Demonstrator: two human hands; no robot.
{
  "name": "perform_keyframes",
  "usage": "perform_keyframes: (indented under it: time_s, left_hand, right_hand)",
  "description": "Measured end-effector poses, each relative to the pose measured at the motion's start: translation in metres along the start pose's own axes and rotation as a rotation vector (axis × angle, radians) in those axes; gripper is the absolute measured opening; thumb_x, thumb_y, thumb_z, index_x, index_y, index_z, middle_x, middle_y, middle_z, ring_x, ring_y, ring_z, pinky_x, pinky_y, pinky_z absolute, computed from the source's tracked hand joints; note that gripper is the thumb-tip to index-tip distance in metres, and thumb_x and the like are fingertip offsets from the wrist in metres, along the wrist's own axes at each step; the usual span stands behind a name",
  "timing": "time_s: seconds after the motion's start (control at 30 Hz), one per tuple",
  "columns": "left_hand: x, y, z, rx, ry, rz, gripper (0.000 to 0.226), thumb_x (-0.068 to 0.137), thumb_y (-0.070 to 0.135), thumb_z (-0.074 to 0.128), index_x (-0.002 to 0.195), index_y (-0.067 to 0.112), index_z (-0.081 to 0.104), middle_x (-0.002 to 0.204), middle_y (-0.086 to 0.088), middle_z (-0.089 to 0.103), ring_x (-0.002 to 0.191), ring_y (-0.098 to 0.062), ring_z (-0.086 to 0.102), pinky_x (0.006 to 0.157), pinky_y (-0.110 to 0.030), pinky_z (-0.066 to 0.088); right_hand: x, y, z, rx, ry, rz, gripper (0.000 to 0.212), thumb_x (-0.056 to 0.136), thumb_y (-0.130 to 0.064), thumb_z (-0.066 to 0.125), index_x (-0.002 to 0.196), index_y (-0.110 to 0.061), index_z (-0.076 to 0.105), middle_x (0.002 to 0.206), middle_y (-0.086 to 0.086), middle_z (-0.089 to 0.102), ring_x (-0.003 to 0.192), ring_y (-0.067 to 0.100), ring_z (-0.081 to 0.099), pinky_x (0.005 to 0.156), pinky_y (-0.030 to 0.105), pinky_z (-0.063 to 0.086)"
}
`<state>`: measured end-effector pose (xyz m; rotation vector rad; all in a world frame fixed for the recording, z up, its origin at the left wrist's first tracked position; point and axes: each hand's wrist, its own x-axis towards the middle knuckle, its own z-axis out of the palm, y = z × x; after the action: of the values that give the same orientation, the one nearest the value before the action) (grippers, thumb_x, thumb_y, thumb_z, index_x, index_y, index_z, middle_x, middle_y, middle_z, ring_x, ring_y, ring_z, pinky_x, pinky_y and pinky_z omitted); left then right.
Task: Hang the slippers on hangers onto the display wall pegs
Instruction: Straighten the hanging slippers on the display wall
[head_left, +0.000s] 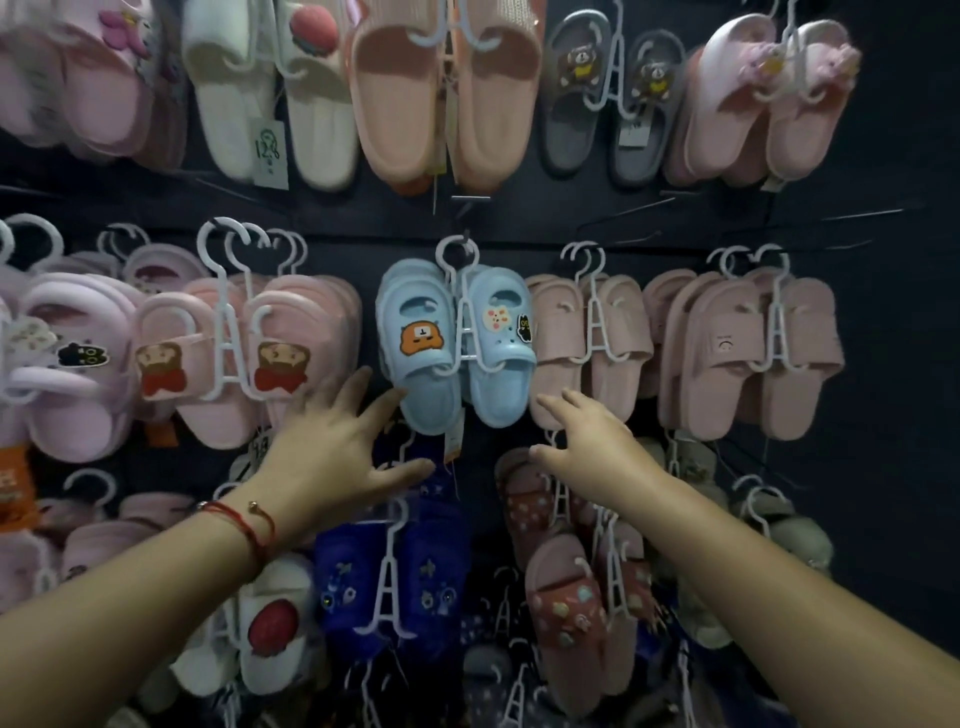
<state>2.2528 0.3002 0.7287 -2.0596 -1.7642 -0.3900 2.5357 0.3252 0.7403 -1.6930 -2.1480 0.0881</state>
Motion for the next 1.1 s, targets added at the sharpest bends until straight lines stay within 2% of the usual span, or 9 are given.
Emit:
perform_keyframes:
  time_s: [0.13, 0.33, 0.47, 0.6, 0.73, 0.87, 0.97, 1.1]
  left_hand:
    - [-0.016, 0.006, -0.013, 0.109, -0.014, -0.017, 0.108, 0.067, 0.096, 0.011, 0.159, 0.040, 0.016, 0.164, -0.009, 0.025, 0.148, -0.033, 0.026, 0.115, -0.053, 0.025]
    - [-0.037, 0.006, -0.029, 0.132, -0.042, -0.032, 0.111, 0.065, 0.092, 0.009, 0.160, 0.037, 0.014, 0.164, -0.012, 0.023, 0.147, -0.032, 0.026, 0.118, -0.048, 0.024]
    - [-0.045, -0.009, -0.040, 0.140, -0.047, -0.061, 0.111, 0.063, 0.092, 0.003, 0.160, 0.038, 0.009, 0.167, -0.010, 0.014, 0.152, -0.030, 0.016, 0.120, -0.045, 0.021]
    - [-0.049, -0.042, -0.042, 0.143, 0.007, -0.087, 0.108, 0.066, 0.090, 0.008, 0.160, 0.036, 0.017, 0.166, -0.011, 0.018, 0.151, -0.031, 0.019, 0.119, -0.047, 0.025]
    - [-0.050, -0.082, -0.042, 0.160, 0.067, -0.109, 0.100, 0.070, 0.082, 0.023, 0.157, 0.034, 0.031, 0.160, -0.016, 0.033, 0.142, -0.036, 0.035, 0.109, -0.053, 0.036]
    - [-0.045, -0.133, -0.032, 0.170, 0.076, -0.095, 0.089, 0.072, 0.073, 0.041, 0.147, 0.026, 0.050, 0.145, -0.023, 0.051, 0.128, -0.045, 0.052, 0.094, -0.059, 0.050]
    - [-0.038, -0.169, -0.024, 0.163, 0.113, -0.052, 0.087, 0.069, 0.068, 0.050, 0.145, 0.024, 0.048, 0.136, -0.024, 0.055, 0.118, -0.046, 0.057, 0.090, -0.059, 0.053]
    - [-0.025, -0.209, -0.015, 0.186, 0.179, -0.004, 0.100, 0.059, 0.062, 0.076, 0.146, 0.024, 0.045, 0.142, -0.023, 0.051, 0.123, -0.046, 0.054, 0.093, -0.056, 0.050]
  right_hand:
    - [-0.016, 0.002, -0.013, 0.015, -0.026, -0.031, 0.077, 0.095, -0.045, 0.058, 0.159, -0.028, 0.020, 0.165, 0.004, 0.021, 0.151, 0.025, 0.019, 0.121, 0.044, 0.023]
    - [-0.034, -0.007, -0.025, 0.170, -0.065, -0.068, 0.077, 0.094, -0.041, 0.061, 0.159, -0.029, 0.021, 0.163, -0.005, 0.027, 0.142, 0.019, 0.038, 0.113, 0.039, 0.039]
    - [-0.039, -0.028, -0.027, 0.171, -0.077, -0.122, 0.076, 0.095, -0.041, 0.061, 0.159, -0.027, 0.022, 0.163, -0.004, 0.028, 0.147, 0.017, 0.031, 0.116, 0.034, 0.034]
    - [-0.035, -0.061, -0.026, 0.165, -0.082, -0.162, 0.076, 0.096, -0.042, 0.060, 0.159, -0.026, 0.022, 0.163, -0.005, 0.028, 0.147, 0.017, 0.030, 0.115, 0.033, 0.032]
    - [-0.022, -0.102, -0.016, 0.196, -0.073, -0.188, 0.075, 0.095, -0.041, 0.061, 0.159, -0.030, 0.022, 0.162, -0.005, 0.029, 0.146, 0.017, 0.031, 0.114, 0.033, 0.032]
    - [-0.002, -0.149, 0.002, 0.195, -0.054, -0.222, 0.075, 0.095, -0.042, 0.061, 0.158, -0.032, 0.023, 0.161, -0.005, 0.029, 0.146, 0.017, 0.030, 0.115, 0.033, 0.031]
    - [0.014, -0.185, 0.019, 0.177, -0.032, -0.260, 0.074, 0.094, -0.041, 0.061, 0.158, -0.032, 0.023, 0.162, -0.005, 0.026, 0.147, 0.018, 0.030, 0.115, 0.033, 0.032]
    - [0.027, -0.228, 0.038, 0.109, 0.063, -0.312, 0.073, 0.094, -0.035, 0.060, 0.157, -0.028, 0.022, 0.164, -0.001, 0.018, 0.148, 0.024, 0.024, 0.118, 0.036, 0.029]
